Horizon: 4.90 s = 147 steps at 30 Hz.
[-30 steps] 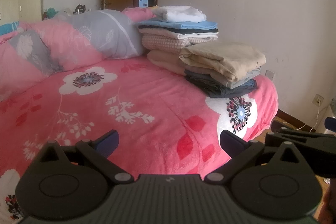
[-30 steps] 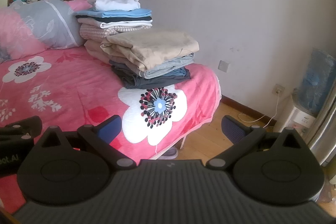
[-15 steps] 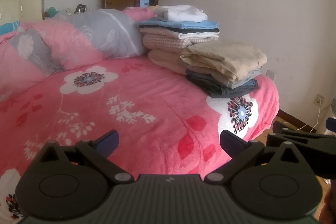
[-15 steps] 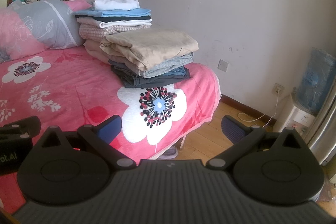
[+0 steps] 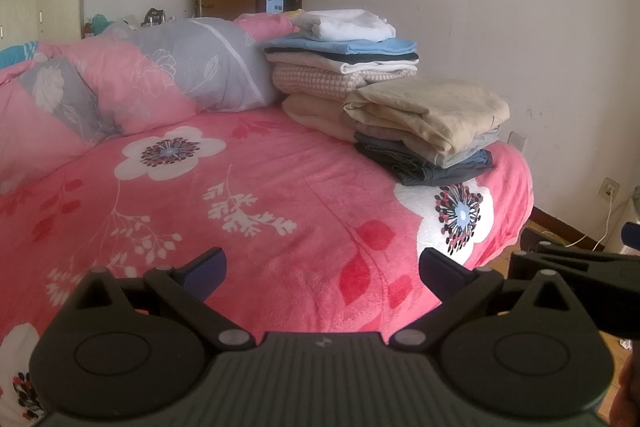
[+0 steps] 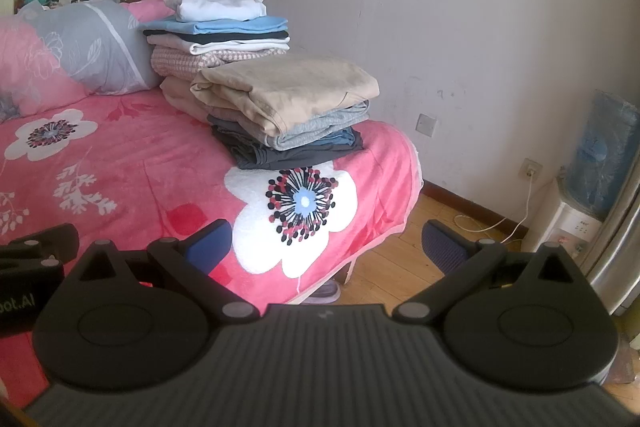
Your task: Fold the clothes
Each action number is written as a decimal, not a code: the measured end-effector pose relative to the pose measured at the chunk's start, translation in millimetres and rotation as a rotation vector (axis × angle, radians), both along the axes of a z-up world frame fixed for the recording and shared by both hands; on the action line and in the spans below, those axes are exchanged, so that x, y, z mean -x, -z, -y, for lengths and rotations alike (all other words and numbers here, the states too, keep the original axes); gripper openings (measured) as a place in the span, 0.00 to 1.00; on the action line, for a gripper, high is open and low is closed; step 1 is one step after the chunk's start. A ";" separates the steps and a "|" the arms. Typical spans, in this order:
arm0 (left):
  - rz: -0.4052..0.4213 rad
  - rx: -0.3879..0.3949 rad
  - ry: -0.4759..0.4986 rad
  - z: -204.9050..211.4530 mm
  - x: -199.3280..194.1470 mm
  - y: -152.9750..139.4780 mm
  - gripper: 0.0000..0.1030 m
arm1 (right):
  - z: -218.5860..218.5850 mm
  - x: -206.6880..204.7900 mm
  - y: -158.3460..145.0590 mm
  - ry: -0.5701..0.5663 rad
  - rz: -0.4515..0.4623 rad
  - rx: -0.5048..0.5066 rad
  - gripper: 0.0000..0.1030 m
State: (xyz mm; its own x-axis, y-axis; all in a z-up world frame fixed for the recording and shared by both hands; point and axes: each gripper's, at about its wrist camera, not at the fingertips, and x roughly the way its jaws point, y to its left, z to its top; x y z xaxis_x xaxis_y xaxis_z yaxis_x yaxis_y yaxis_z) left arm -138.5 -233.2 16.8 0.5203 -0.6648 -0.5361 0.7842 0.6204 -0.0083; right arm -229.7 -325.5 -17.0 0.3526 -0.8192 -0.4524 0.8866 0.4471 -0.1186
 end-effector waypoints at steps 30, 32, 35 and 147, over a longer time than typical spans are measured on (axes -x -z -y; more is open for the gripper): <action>0.000 -0.007 -0.005 1.9 -0.6 1.7 1.00 | 0.8 0.4 1.3 0.000 0.001 -0.006 0.99; 0.001 -0.006 -0.006 1.2 -0.4 1.6 1.00 | 0.5 0.3 1.7 0.000 0.000 -0.007 0.99; 0.000 -0.007 -0.006 0.7 -0.3 2.0 1.00 | 0.4 0.8 1.8 0.000 0.001 -0.005 0.99; 0.045 0.020 -0.035 -6.3 10.2 -14.8 1.00 | -6.4 14.9 -11.4 -0.015 0.030 0.041 0.99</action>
